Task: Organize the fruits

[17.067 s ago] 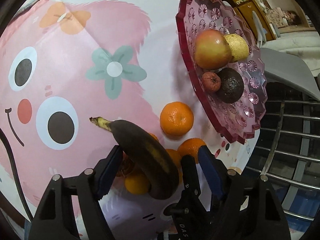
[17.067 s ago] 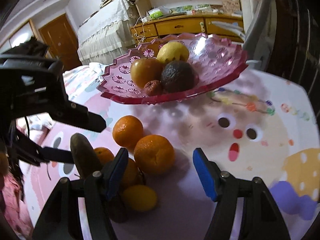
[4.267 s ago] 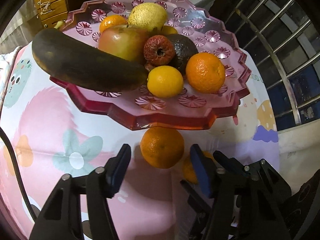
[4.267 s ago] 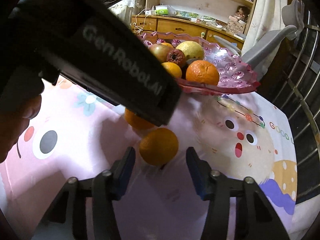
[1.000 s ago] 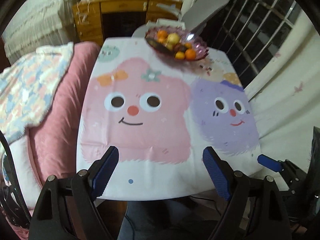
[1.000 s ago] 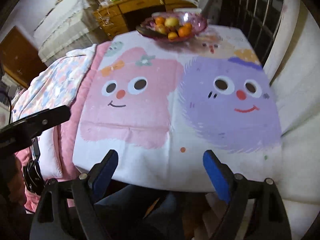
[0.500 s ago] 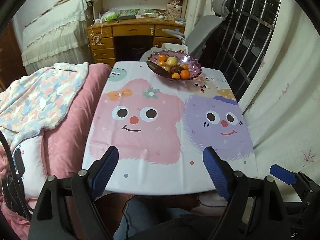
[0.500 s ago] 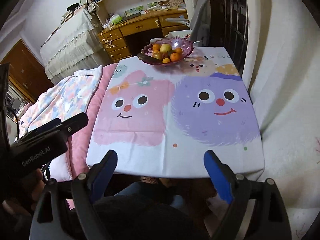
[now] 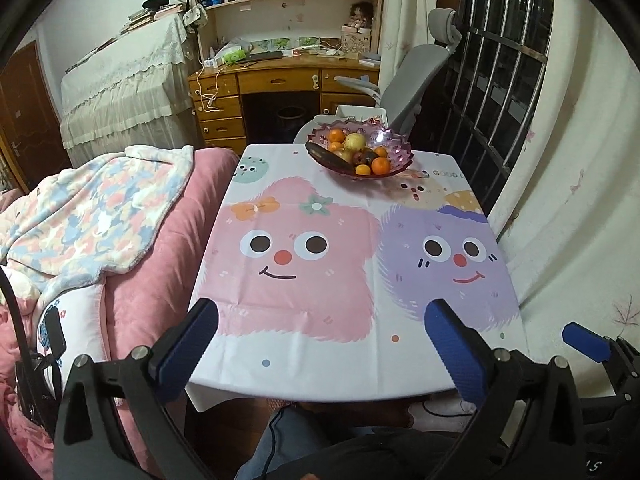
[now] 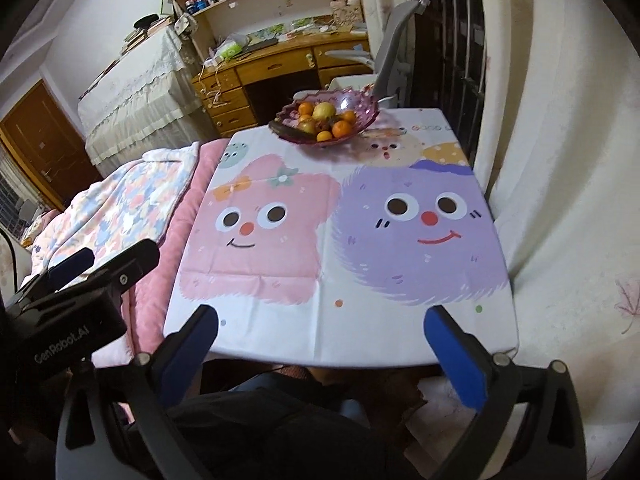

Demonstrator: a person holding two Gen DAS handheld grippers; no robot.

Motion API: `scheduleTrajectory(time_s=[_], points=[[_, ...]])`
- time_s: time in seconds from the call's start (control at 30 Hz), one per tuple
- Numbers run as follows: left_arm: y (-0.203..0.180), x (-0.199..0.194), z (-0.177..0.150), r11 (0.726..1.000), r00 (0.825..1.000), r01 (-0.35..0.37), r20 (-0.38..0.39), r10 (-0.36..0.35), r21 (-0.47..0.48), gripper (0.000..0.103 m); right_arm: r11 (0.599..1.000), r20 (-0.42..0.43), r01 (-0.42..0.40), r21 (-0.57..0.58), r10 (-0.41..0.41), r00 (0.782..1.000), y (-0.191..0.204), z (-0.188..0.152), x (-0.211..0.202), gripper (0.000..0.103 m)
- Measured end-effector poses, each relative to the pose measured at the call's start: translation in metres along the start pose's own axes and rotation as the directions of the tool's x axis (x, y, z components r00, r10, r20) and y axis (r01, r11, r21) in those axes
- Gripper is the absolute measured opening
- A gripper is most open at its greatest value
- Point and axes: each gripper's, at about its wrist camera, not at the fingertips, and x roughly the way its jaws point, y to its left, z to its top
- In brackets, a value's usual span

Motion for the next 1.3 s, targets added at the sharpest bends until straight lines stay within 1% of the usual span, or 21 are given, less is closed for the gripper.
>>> scheduleTrajectory(time_s=[0.17,0.37,0.63,1.3], points=[[0.002,0.004,0.003,1.0,1.0,-0.014,-0.012,0.014,-0.001,0.103,1.0,0.029,0.026,0.002,-0.026,0.999,0.002,0.004,-0.002,0.103],[0.004,0.007,0.005,1.0,1.0,-0.016,-0.015,0.016,-0.001,0.103,1.0,0.039,0.018,-0.008,-0.017,0.999,0.008,0.01,0.001,0.103],[0.016,0.016,0.007,1.0,0.999,-0.024,-0.025,0.023,-0.006,0.103,1.0,0.027,0.017,-0.018,-0.017,0.999,0.017,0.014,0.006,0.103],[0.018,0.019,0.007,1.0,0.999,-0.022,-0.031,0.022,-0.01,0.103,1.0,0.017,0.017,-0.02,-0.017,1.0,0.021,0.014,0.01,0.103]])
